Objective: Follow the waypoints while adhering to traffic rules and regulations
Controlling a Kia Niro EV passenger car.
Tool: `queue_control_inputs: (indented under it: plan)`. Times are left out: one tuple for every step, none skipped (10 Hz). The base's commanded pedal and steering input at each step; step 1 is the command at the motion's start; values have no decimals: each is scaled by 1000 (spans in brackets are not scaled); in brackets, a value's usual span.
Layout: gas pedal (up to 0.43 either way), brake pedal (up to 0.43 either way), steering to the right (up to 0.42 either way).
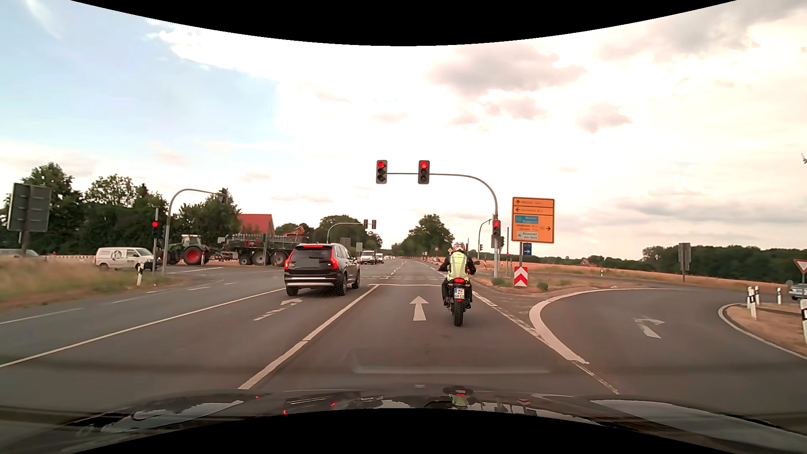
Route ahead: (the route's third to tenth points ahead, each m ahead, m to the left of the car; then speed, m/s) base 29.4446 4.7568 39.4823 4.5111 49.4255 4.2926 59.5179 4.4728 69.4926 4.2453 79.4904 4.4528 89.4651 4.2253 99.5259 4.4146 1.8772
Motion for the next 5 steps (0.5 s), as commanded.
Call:
queue_control_inputs:
  plan:
    - [0,98,-3]
    - [0,98,-3]
    - [0,98,-3]
    - [0,104,-3]
    - [0,104,-2]
